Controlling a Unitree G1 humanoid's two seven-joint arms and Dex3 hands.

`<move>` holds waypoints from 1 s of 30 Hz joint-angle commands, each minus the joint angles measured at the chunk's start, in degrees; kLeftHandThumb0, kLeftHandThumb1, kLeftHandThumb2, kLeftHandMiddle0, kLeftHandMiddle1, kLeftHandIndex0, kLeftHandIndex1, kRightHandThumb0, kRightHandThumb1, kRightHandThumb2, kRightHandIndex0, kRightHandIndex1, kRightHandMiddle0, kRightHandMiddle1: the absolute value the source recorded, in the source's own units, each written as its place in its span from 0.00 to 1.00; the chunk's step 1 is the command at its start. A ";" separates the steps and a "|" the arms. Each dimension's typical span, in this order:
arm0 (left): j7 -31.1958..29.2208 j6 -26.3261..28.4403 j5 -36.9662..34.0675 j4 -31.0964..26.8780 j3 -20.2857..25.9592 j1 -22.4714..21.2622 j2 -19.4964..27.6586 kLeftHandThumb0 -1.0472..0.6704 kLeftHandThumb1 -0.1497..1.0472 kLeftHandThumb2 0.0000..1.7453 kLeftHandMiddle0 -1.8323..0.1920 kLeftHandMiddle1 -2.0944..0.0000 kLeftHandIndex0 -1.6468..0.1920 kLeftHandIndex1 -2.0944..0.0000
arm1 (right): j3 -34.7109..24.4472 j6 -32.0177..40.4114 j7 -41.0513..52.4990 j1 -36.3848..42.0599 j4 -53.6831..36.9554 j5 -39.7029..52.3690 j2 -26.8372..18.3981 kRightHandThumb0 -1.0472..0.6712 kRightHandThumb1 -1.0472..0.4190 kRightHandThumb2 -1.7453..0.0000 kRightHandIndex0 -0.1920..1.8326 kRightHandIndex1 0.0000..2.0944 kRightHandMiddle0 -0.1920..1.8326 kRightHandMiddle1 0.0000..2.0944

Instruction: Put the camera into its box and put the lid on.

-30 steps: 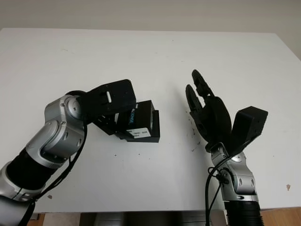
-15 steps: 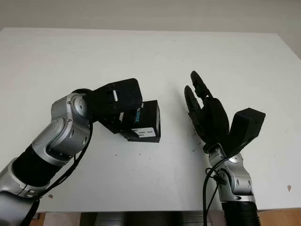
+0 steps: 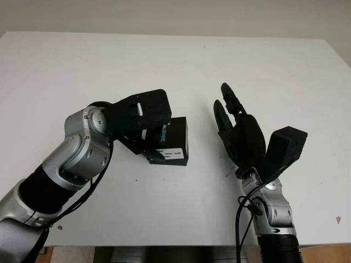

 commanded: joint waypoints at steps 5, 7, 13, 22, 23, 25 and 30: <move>-0.64 -1.16 -0.25 -1.29 -0.99 -1.24 -0.51 0.42 1.00 0.23 0.82 0.11 0.75 0.13 | 0.08 -1.12 0.13 0.29 0.52 -0.22 0.08 0.28 0.00 0.79 0.09 0.02 0.11 0.03; -0.63 -1.31 -0.51 -1.44 -0.76 -1.00 -0.61 0.43 1.00 0.23 0.82 0.17 0.77 0.09 | 0.01 -1.03 0.20 0.42 0.37 -0.01 0.13 0.29 0.00 0.79 0.09 0.02 0.11 0.02; -1.29 -0.30 -0.14 -2.67 -1.57 -1.59 -0.36 0.42 1.00 0.22 0.84 0.26 0.80 0.05 | 0.14 -1.33 -0.35 0.35 0.81 -0.49 0.32 0.28 0.00 0.79 0.10 0.03 0.12 0.03; -5.19 3.23 -0.43 -5.73 -5.16 -5.12 1.03 0.30 1.00 0.20 0.96 0.18 0.98 0.24 | 0.22 -0.88 -0.29 0.24 1.03 -0.28 0.99 0.28 0.00 0.79 0.10 0.03 0.12 0.03; -5.50 3.19 -0.55 -6.00 -5.42 -5.33 1.27 0.30 1.00 0.20 0.98 0.28 0.99 0.41 | 0.27 -0.94 -0.28 0.23 1.10 -0.32 1.00 0.28 0.00 0.79 0.10 0.03 0.12 0.03; -6.76 2.55 -0.86 -6.71 -6.14 -5.88 2.14 0.28 1.00 0.22 1.00 0.54 1.00 0.68 | 0.15 -1.08 -0.15 0.26 1.35 -0.12 1.08 0.28 0.00 0.79 0.10 0.03 0.12 0.03; -9.04 1.41 -0.21 -7.77 -7.94 -6.85 4.12 0.24 1.00 0.23 1.00 0.93 1.00 0.95 | 0.18 -0.96 -0.08 0.32 1.42 0.27 1.30 0.28 0.00 0.79 0.10 0.02 0.11 0.03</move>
